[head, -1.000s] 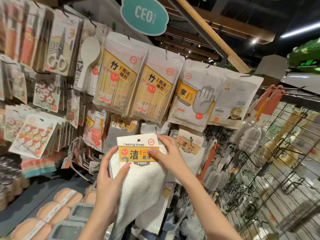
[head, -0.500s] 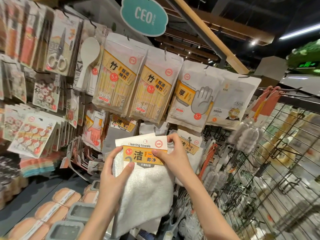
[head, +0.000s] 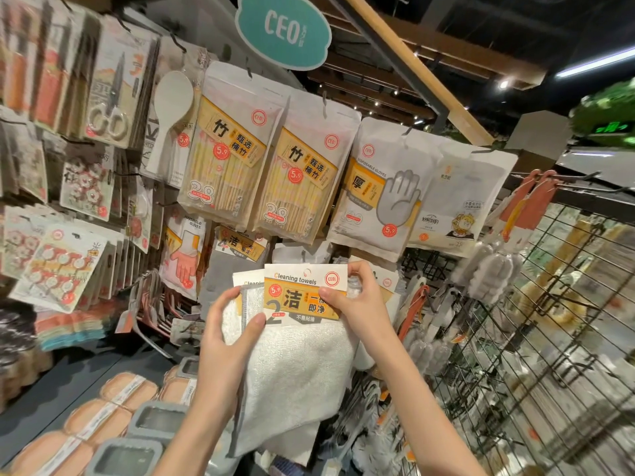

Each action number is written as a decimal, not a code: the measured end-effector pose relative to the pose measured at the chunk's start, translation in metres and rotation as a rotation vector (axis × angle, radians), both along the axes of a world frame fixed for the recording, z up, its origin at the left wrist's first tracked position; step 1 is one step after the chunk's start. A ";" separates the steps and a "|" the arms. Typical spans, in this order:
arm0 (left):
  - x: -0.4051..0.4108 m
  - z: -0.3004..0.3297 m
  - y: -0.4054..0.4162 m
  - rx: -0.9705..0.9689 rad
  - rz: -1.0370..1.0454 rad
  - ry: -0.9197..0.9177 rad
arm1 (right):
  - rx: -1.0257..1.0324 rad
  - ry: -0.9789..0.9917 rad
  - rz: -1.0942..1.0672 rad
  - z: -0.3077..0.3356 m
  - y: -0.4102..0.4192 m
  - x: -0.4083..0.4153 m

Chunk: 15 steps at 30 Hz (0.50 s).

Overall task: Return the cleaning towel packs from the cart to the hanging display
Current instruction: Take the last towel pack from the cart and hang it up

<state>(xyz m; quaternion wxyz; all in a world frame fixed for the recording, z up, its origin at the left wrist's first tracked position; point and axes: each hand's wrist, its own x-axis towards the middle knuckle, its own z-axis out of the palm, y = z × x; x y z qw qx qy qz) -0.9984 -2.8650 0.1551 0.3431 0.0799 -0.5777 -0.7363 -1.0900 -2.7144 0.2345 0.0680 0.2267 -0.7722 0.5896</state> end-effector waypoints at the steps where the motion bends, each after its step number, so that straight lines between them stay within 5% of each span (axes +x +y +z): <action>1: -0.001 0.000 0.000 0.009 0.008 0.005 | -0.005 0.012 -0.031 -0.001 0.001 -0.002; 9: -0.007 0.000 -0.003 -0.002 0.048 0.051 | -0.172 -0.300 -0.125 -0.023 0.040 -0.030; 15: -0.012 0.001 -0.001 -0.138 0.056 0.043 | -0.160 -0.208 -0.328 -0.041 0.064 -0.056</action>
